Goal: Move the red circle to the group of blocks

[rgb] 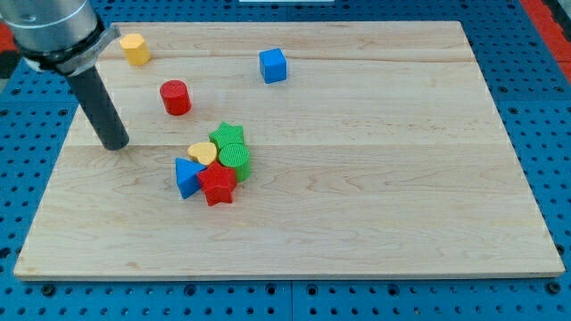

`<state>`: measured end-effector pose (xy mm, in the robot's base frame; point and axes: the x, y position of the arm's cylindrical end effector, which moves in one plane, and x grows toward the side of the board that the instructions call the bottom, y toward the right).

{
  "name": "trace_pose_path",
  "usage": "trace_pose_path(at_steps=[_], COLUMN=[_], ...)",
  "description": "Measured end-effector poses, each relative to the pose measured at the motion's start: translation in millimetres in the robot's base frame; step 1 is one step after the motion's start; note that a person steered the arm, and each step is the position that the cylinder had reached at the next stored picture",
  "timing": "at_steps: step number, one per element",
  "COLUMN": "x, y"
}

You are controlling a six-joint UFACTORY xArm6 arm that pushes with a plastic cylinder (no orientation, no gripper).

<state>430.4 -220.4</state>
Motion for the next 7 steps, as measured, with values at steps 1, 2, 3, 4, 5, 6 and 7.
trace_pose_path(at_steps=[1, 2, 3, 4, 5, 6, 7], x=[-36, -67, -98, -108, -104, -84, -65], y=[2, 10, 62, 77, 102, 102, 102])
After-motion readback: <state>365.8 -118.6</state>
